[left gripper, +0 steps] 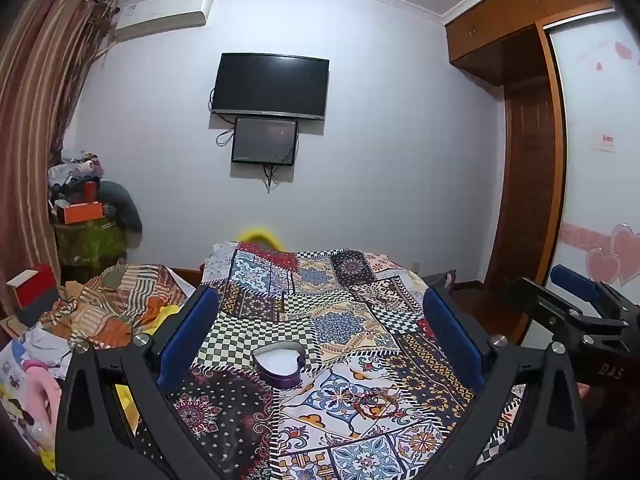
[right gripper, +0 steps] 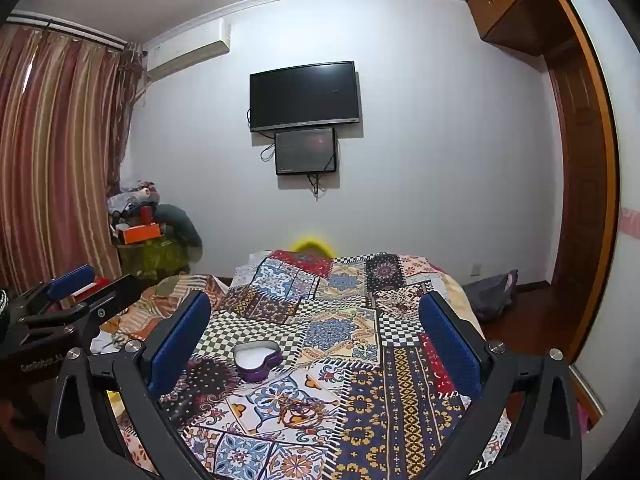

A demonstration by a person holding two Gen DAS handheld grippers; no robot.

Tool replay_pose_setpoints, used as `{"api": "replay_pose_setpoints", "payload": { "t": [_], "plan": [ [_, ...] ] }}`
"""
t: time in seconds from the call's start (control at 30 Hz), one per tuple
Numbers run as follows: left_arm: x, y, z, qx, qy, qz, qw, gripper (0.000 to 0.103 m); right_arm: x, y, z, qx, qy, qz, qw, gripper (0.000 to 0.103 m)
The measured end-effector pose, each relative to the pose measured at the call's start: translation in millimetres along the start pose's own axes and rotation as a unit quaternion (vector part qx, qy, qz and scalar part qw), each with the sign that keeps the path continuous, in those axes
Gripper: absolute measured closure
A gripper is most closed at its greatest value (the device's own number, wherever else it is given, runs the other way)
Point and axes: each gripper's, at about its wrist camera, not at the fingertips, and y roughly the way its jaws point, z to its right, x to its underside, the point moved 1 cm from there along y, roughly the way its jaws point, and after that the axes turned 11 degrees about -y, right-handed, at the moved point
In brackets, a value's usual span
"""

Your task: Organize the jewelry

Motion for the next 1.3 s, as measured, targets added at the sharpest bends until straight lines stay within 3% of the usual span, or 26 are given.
{"api": "replay_pose_setpoints", "payload": {
  "t": [0.6,1.3],
  "plan": [
    [2,9,12,-0.006,0.020,-0.009,0.9998,0.000,7,4,-3,-0.004,0.007,-0.004,1.000,0.000],
    [11,15,-5,-0.017,0.013,-0.009,0.9997,0.000,7,5,-3,-0.007,0.009,-0.008,1.000,0.000]
  ]
}}
